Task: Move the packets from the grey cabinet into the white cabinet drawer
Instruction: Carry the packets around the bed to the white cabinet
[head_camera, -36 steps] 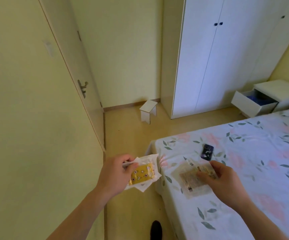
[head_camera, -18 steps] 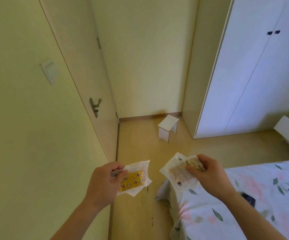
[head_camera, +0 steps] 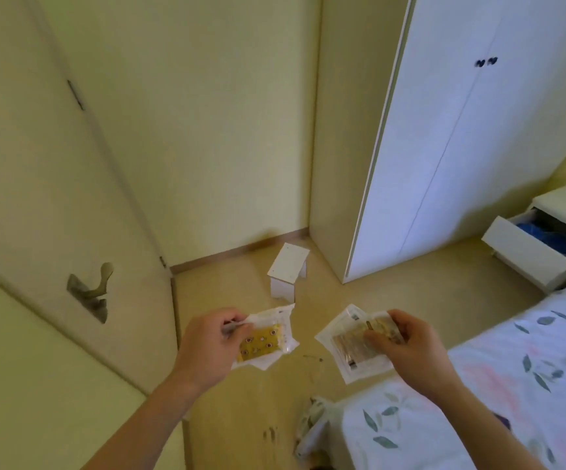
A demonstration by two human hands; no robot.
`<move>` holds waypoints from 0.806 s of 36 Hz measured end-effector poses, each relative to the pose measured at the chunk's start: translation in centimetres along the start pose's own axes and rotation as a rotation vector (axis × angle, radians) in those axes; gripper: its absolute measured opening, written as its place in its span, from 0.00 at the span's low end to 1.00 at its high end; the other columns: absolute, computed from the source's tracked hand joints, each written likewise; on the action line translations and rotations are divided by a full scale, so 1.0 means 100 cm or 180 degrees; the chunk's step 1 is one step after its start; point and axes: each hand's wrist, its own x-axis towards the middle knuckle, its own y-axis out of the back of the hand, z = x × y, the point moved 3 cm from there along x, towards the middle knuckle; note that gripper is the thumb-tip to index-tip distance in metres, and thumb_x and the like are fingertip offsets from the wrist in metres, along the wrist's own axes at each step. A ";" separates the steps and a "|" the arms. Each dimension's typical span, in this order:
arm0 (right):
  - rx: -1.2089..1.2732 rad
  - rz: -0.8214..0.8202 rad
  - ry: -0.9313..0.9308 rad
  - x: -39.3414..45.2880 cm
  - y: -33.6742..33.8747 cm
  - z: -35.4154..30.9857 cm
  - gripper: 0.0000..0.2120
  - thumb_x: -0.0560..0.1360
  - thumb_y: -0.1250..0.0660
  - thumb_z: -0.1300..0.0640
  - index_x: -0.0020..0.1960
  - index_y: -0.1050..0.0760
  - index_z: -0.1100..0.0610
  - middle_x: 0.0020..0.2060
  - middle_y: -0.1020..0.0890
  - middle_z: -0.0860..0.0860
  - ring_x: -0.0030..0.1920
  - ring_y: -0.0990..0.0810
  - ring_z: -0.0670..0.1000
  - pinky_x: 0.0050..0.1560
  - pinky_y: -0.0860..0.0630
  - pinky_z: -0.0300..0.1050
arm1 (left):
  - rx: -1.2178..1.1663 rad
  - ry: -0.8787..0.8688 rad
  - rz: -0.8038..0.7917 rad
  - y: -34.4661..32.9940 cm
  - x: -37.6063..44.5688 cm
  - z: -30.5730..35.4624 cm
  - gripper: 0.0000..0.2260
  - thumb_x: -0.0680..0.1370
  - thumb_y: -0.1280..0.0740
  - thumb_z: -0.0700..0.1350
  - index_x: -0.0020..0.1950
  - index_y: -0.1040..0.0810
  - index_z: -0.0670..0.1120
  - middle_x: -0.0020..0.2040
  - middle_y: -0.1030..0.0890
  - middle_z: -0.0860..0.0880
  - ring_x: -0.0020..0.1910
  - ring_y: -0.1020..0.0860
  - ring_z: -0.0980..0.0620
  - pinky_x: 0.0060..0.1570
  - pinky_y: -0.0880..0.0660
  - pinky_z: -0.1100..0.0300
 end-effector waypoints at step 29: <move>0.0513 0.1564 -0.0492 0.364 0.171 0.039 0.04 0.76 0.27 0.55 0.50 0.18 0.49 0.40 0.13 0.41 0.39 0.14 0.44 0.40 0.16 0.47 | -0.0242 -0.0957 -0.1056 -0.180 0.481 0.171 0.09 0.77 0.27 0.45 0.38 0.19 0.51 0.35 0.17 0.54 0.35 0.20 0.55 0.32 0.25 0.64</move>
